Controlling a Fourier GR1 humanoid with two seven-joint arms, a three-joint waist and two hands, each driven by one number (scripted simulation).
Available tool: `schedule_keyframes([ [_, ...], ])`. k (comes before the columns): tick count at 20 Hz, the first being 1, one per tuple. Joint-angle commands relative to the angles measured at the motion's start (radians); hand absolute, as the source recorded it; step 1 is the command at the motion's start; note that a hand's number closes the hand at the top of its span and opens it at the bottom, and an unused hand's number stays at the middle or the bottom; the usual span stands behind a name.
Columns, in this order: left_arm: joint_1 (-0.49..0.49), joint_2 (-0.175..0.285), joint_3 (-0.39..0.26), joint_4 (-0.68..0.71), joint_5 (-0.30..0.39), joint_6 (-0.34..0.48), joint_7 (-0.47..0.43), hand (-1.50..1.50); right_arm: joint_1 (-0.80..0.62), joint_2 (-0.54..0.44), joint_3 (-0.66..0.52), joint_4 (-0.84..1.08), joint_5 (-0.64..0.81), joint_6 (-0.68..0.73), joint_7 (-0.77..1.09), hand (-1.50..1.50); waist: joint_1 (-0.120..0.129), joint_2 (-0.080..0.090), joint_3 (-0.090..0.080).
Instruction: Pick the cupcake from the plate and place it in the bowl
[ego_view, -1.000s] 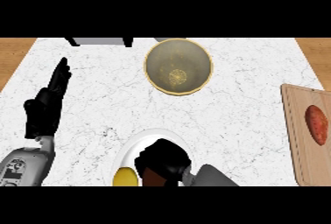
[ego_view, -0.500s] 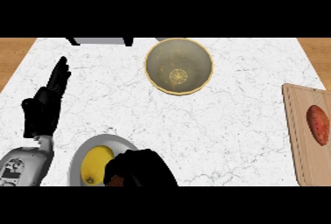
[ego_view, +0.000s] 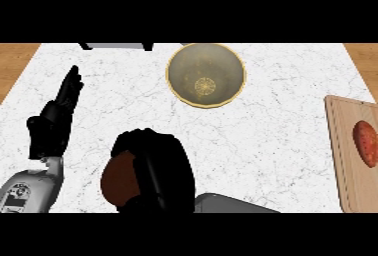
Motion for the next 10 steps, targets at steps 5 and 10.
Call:
schedule_keyframes([
  [5,-0.010,-0.018,0.009,-0.005,-0.015,0.004,0.008,0.00,-0.120,-0.013,-0.274,0.312,-0.124,-0.103,-0.265,1.50,-0.004,0.009,0.001],
  [10,0.004,0.002,0.026,-0.038,0.000,-0.033,0.029,0.00,-0.177,-0.043,-0.382,0.488,-0.173,-0.150,-0.453,1.50,0.002,0.011,0.001],
])
